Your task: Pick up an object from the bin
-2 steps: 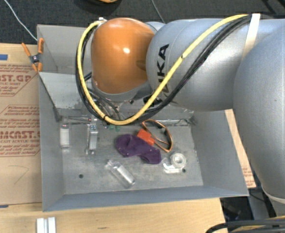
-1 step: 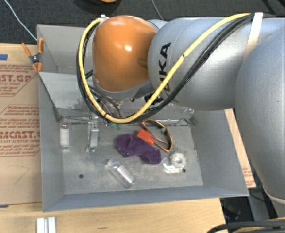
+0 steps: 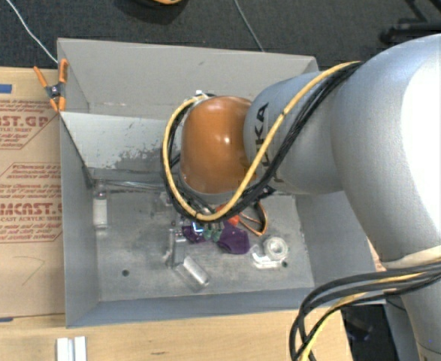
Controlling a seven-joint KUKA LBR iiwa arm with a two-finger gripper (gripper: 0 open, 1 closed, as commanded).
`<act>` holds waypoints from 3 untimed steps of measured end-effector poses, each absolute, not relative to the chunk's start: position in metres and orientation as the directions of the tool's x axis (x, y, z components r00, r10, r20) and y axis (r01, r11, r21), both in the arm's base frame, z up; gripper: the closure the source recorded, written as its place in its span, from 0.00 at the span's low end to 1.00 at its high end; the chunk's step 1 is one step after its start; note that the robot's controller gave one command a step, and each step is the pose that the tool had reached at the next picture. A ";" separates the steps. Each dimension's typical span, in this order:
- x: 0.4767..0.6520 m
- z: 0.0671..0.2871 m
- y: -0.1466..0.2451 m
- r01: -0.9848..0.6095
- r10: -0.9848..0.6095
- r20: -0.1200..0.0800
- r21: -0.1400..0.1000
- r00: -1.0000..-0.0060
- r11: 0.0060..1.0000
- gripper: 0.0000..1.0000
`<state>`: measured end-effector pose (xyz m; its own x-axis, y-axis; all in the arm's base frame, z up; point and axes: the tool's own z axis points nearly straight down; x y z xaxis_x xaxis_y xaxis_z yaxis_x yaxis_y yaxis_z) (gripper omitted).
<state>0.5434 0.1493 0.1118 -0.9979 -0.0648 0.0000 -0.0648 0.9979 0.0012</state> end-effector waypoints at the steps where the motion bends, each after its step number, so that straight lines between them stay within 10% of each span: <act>1: 0.535 0.161 0.069 -0.244 -0.244 -0.006 0.000 -0.970 0.970 0.00; 2: 0.480 0.107 0.125 -0.157 -0.157 0.000 0.003 -0.988 0.988 0.00; 3: 0.569 0.069 0.049 0.014 0.014 -0.009 0.001 -1.000 1.000 0.00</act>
Offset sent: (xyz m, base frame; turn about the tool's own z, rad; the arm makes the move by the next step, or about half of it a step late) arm -0.0624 -0.0261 -0.0044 -0.0901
